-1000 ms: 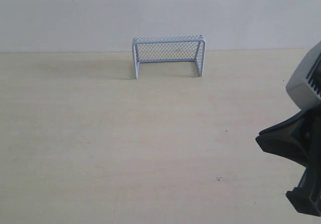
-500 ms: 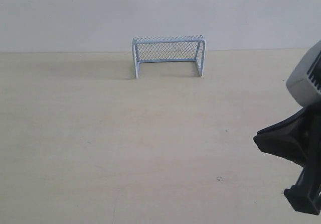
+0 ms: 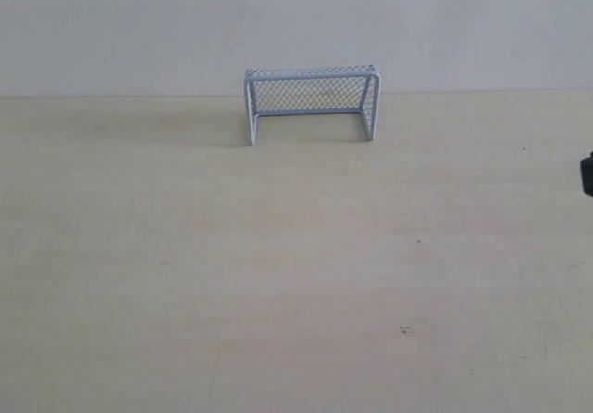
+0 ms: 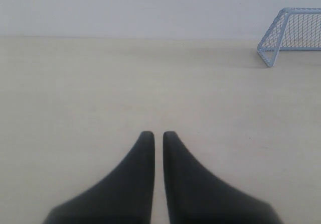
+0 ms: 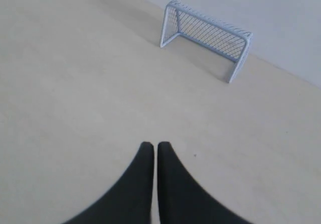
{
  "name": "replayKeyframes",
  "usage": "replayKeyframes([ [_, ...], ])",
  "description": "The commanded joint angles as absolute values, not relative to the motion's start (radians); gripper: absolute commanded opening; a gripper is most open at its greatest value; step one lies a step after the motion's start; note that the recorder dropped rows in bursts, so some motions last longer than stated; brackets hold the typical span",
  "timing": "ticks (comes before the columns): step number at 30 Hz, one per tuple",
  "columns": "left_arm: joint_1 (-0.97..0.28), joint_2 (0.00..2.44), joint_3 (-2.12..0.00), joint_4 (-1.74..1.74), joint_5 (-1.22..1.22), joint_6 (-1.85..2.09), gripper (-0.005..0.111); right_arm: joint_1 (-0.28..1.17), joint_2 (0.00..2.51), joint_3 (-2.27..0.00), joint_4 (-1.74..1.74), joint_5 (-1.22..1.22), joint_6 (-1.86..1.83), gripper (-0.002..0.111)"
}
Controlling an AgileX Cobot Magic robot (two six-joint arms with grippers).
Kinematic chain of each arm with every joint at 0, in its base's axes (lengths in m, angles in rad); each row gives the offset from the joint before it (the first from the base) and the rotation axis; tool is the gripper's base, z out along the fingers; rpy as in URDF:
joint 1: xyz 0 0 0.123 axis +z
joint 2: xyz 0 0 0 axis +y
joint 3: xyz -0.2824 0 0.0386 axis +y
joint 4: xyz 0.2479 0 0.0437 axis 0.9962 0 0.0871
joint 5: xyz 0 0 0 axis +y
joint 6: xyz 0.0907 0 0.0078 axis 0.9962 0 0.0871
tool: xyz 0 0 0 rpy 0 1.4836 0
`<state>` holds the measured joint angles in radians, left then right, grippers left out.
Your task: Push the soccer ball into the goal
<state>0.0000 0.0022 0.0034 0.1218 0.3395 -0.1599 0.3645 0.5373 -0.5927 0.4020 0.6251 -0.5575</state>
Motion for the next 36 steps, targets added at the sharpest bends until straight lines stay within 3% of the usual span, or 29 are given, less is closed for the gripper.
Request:
replayKeyframes([
  [1,0.002,0.000,0.000,0.121,0.341,-0.165,0.006,0.328,0.467,-0.590,0.407,0.621,-0.507,0.000],
  [26,0.002,0.000,0.000,0.121,0.339,-0.165,0.006,0.118,0.005,-0.337,0.409,0.408,-0.444,0.000],
  [36,0.002,0.000,0.000,0.121,0.341,-0.165,0.006,0.110,0.000,-0.335,0.410,0.387,-0.444,0.000],
])
